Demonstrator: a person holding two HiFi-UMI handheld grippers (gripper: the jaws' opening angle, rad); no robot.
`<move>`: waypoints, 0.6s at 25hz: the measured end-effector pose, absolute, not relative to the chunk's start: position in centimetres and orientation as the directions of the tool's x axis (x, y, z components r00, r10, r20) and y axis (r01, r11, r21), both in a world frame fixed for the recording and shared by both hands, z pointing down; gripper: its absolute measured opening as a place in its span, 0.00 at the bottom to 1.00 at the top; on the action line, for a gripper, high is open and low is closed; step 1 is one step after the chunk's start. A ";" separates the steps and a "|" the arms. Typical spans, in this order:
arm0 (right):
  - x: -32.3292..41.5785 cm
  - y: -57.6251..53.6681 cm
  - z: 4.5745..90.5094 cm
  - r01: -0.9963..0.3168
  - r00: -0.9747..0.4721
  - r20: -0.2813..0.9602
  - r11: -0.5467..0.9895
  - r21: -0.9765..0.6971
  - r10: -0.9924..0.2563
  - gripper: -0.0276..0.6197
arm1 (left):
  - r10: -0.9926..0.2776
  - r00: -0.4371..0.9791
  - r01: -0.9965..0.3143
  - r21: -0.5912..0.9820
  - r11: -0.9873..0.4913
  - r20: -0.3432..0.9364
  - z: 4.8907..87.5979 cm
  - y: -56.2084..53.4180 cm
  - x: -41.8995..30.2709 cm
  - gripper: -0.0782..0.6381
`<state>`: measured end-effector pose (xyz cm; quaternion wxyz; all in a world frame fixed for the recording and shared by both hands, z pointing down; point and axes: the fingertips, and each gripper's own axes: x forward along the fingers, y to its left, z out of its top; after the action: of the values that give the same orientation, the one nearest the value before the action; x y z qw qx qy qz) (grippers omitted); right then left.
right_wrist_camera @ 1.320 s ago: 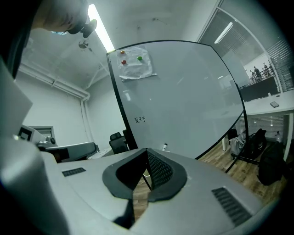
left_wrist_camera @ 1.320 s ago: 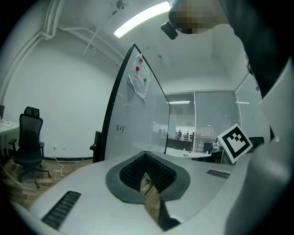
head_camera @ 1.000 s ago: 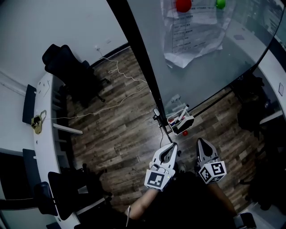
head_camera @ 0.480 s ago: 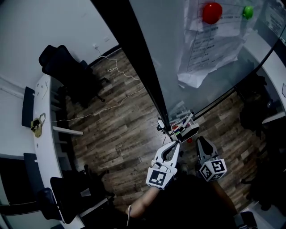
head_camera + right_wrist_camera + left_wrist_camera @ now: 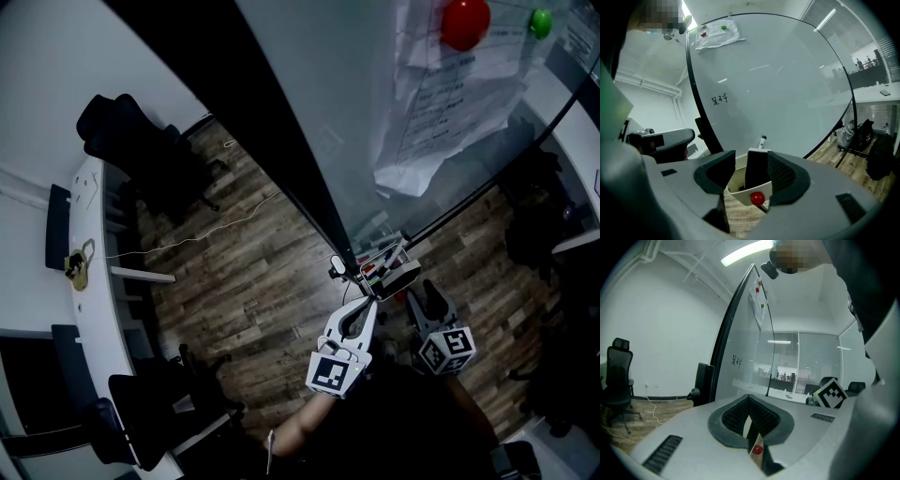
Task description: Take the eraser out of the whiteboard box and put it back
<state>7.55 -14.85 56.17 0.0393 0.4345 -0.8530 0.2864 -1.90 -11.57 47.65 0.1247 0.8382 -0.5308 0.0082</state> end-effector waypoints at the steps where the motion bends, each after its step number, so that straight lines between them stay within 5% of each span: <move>1: 7.5 -14.9 56.3 -0.764 -0.619 0.319 0.455 -0.457 -0.717 0.36 | -0.888 0.436 -0.892 0.203 -0.405 0.148 47.7 -11.6 -1.9 0.12; 15: 6.6 -16.7 58.8 -0.746 -0.641 0.362 0.440 -0.499 -0.677 0.53 | -0.885 0.429 -0.895 0.213 -0.391 0.179 48.5 -11.9 -2.0 0.12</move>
<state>6.63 -16.65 58.80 0.0540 0.4202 -0.8468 0.3216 -1.99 -11.94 48.48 0.1391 0.8338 -0.5339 0.0180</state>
